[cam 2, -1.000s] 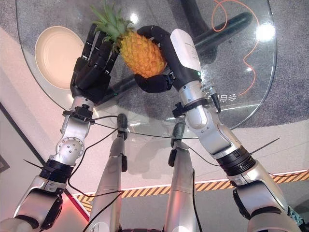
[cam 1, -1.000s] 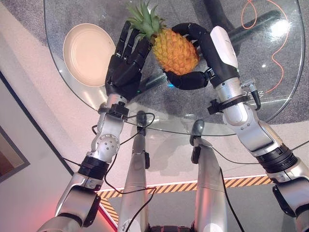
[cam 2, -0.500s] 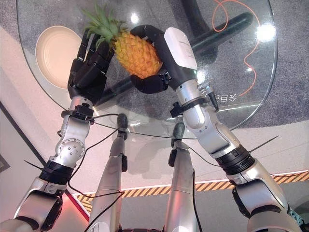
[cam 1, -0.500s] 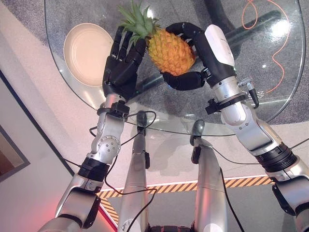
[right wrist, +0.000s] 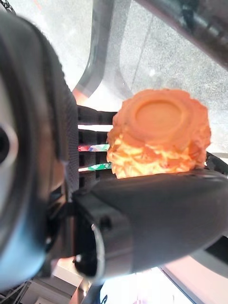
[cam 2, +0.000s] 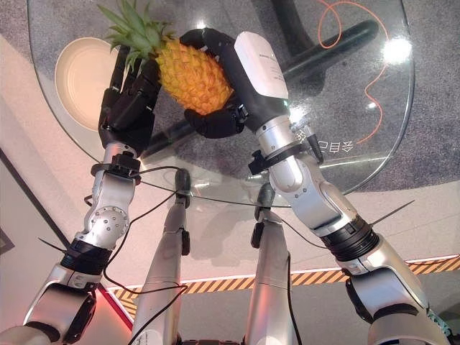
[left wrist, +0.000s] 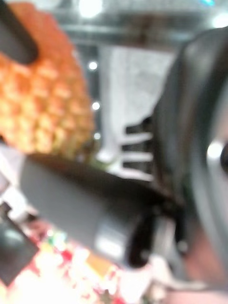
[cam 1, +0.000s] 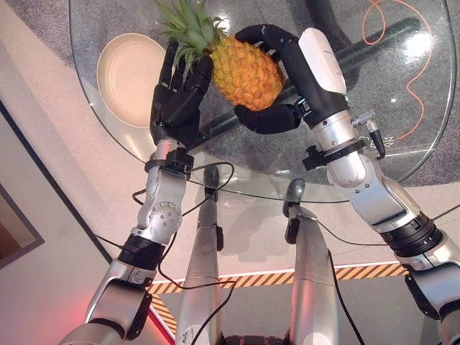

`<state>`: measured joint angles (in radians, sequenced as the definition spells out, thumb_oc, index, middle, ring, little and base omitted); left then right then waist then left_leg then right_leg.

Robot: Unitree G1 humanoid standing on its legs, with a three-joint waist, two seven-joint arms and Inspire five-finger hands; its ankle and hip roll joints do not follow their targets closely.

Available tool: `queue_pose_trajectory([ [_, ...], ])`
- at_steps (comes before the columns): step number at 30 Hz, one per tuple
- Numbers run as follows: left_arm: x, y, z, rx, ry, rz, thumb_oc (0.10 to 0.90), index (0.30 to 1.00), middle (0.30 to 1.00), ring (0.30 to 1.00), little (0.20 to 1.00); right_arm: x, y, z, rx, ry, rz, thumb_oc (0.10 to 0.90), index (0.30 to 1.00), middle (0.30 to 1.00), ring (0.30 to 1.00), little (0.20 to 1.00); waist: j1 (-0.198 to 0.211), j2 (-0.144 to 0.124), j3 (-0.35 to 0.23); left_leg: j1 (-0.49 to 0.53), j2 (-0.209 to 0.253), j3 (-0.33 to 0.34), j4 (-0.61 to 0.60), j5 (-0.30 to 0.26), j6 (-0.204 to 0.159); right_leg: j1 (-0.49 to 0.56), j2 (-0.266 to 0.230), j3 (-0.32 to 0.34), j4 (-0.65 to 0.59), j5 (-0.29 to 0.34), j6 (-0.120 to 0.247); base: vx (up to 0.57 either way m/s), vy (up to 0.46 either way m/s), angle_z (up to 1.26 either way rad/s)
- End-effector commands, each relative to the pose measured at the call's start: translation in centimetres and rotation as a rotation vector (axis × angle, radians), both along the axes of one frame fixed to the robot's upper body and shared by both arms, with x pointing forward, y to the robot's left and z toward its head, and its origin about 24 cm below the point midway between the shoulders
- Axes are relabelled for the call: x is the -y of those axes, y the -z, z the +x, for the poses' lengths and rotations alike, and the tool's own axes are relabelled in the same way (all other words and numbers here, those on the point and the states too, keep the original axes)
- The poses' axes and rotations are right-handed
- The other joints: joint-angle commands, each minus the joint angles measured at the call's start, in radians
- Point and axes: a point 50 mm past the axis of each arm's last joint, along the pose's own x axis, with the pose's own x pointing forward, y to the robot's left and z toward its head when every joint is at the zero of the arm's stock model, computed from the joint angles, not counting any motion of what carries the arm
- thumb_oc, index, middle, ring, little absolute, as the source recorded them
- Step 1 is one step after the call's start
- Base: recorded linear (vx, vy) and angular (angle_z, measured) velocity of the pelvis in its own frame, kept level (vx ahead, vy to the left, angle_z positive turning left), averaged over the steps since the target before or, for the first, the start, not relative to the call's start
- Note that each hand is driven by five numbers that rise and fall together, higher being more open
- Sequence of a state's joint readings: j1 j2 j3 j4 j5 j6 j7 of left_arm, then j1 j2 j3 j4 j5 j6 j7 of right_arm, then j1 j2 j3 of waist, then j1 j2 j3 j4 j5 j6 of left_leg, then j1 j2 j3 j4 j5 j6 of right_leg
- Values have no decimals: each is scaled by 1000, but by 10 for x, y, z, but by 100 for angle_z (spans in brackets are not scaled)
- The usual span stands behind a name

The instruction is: Pick up the fruit to the plate

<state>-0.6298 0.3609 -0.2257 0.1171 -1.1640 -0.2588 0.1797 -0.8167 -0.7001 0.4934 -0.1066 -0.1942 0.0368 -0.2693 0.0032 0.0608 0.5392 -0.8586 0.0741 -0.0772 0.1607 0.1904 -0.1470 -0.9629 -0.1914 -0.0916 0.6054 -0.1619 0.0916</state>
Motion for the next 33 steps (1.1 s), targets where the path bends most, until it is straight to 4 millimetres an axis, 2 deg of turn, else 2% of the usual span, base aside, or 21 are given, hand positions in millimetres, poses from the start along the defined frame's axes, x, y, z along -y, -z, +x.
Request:
queue_pose_trajectory([
  [1,13,-58,-22,327,83,-7,800,900,900,900,900,-45,-61,-56,326,-304,3,100,300,300,300,200,0,-38,-19,14,-81,59,87,-89,73,133,70,-37,-336,219,30,0,0,0],
  [10,17,-61,-25,399,175,-55,800,900,900,900,900,-49,-53,-51,293,-304,-35,100,300,300,300,200,-2,-37,-19,21,-80,62,77,-87,73,137,69,-36,-343,224,31,0,0,0],
  [22,19,-64,-27,427,220,-76,800,900,900,900,900,-51,-51,-49,282,-294,-112,100,300,300,300,200,-4,-38,-19,25,-81,65,66,-85,74,140,66,-34,-358,232,35,0,0,0],
  [24,18,-66,-29,475,225,-86,800,900,900,900,900,-51,-51,-49,279,-294,-111,100,300,300,300,200,-6,-39,-19,30,-82,65,64,-87,76,142,69,-31,-360,233,36,0,0,0],
  [25,18,-67,-30,497,230,-82,753,860,860,860,853,-51,-51,-49,280,-295,-110,100,300,300,300,200,-6,-39,-19,30,-83,65,63,-87,76,142,69,-31,-362,233,36,0,0,0],
  [26,18,-69,-33,539,225,-72,377,538,538,538,477,-51,-50,-49,281,-297,-110,100,300,300,300,200,-7,-40,-19,31,-83,65,62,-87,76,143,69,-31,-363,233,36,0,0,0],
  [27,18,-71,-35,563,206,-54,100,300,300,300,200,-51,-50,-49,283,-303,-113,100,300,300,300,200,-7,-42,-19,30,-83,65,64,-88,75,143,69,-31,-363,234,36,0,0,0],
  [33,15,-75,-35,610,199,-52,100,300,300,300,200,-52,-49,-50,285,-314,-119,100,300,300,300,200,-10,-46,-19,31,-83,62,67,-91,75,140,72,-26,-360,235,36,0,0,0],
])
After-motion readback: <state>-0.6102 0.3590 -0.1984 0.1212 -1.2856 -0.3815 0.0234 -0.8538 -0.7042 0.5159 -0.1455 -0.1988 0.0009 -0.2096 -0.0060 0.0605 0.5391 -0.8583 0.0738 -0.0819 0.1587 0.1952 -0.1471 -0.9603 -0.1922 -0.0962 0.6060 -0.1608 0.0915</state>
